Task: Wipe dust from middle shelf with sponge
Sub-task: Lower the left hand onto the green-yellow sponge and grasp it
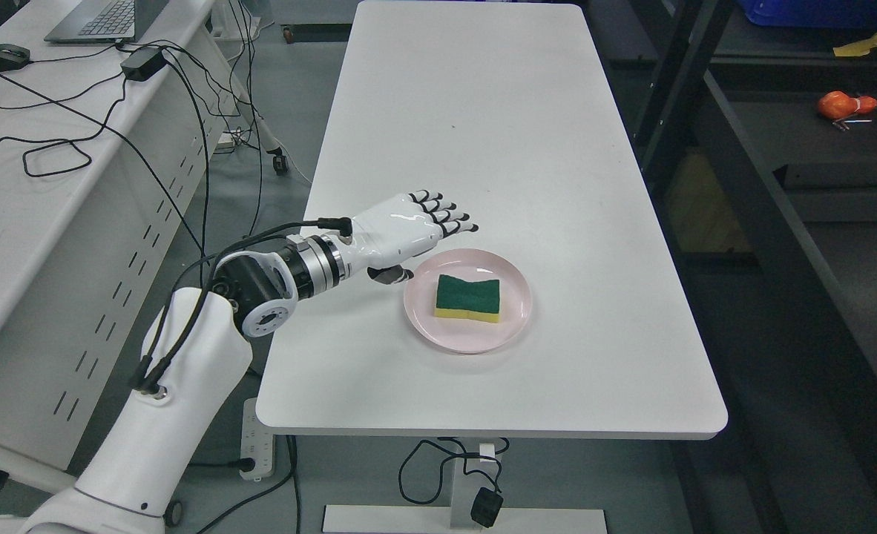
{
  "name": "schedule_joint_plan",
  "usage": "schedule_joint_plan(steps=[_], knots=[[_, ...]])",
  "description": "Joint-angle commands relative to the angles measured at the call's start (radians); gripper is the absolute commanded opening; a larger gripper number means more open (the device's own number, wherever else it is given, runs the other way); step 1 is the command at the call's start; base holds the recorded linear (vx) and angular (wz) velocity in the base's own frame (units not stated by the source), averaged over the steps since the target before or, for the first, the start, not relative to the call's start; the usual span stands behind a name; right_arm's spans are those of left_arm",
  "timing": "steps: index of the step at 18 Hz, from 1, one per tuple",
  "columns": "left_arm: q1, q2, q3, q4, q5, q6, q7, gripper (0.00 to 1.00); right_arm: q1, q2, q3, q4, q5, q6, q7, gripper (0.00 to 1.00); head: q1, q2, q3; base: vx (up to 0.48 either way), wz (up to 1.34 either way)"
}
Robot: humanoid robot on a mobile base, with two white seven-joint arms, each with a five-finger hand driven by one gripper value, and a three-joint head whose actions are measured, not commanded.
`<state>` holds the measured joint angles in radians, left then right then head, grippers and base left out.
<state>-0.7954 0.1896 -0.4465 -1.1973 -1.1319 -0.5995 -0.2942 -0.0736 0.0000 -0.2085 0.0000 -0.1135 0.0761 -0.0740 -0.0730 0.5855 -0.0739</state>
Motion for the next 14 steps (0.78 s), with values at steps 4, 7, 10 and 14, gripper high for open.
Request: schedule_joint_plan(steps=[4,7,10,14], knots=[[-0.045,-0.105,-0.212,0.152,-0.112,-0.003,-0.010,0.91,0.000,-0.017,0.000,-0.017,0.000,0.001,0.000,1.00,0.0000,0.000,0.000,0.000,0.00],[-0.045,-0.125,-0.210,0.160,-0.111,-0.005,-0.020,0.86,0.000,-0.017,0.000,-0.017,0.000,0.001,0.000,1.00,0.0000,0.000,0.000,0.000,0.00],[-0.044,-0.136,-0.205,0.160,-0.111,-0.005,-0.045,0.83,0.000,-0.017,0.000,-0.017,0.000,0.001,0.000,1.00,0.0000,0.000,0.000,0.000,0.00],[-0.036,-0.136,-0.164,0.150,-0.103,-0.008,-0.074,0.67,0.000,-0.017,0.000,-0.017,0.000,0.001,0.000,1.00,0.0000,0.000,0.000,0.000,0.00]])
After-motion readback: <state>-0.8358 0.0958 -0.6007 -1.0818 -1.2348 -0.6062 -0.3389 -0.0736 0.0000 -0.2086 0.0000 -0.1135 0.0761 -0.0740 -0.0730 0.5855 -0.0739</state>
